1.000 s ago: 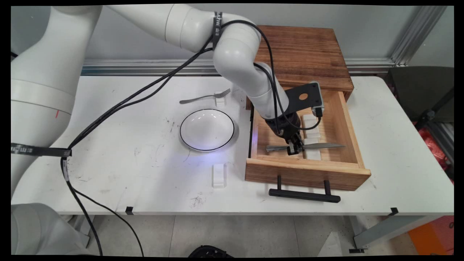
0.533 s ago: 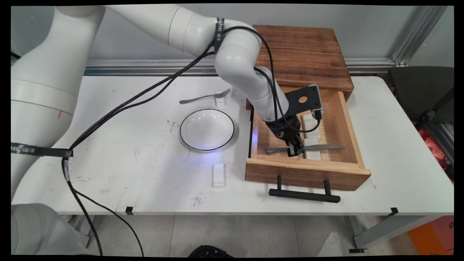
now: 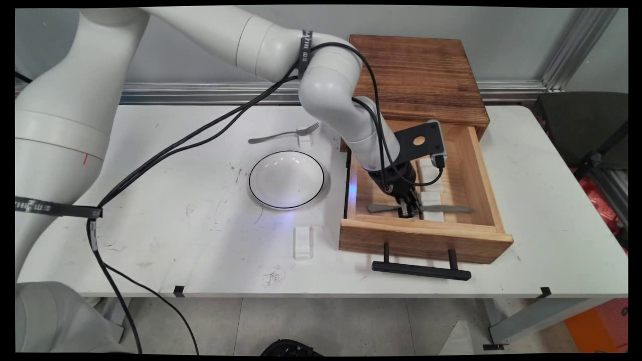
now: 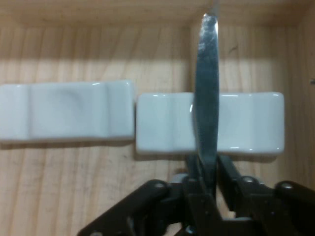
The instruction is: Place the picked object into the drawer
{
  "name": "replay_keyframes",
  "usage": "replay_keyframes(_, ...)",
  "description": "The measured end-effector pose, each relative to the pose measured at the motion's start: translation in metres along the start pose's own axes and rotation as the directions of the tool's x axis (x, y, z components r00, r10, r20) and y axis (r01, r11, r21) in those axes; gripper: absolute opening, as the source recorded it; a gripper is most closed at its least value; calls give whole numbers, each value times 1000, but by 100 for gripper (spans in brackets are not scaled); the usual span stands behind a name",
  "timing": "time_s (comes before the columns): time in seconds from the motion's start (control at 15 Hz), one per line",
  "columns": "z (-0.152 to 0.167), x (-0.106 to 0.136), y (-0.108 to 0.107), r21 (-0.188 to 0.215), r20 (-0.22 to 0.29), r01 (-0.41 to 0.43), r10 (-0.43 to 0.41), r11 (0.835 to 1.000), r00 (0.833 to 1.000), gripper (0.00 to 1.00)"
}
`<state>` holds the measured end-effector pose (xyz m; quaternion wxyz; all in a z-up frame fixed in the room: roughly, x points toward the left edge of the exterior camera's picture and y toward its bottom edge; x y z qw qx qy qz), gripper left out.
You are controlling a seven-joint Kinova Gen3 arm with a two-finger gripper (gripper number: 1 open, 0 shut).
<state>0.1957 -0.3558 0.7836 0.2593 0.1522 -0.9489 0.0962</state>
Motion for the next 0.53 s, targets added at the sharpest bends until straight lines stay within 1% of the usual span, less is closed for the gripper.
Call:
replay_keyframes(0.07,1,0,0,-1,-1,0,0,1000,1000,100)
replay_keyframes(0.27,2,0,-1,-2,-6,1,-1,1000,1000,100)
replay_keyframes(0.53,-2,5,-5,7,-17,2,-2,1000,1000,100)
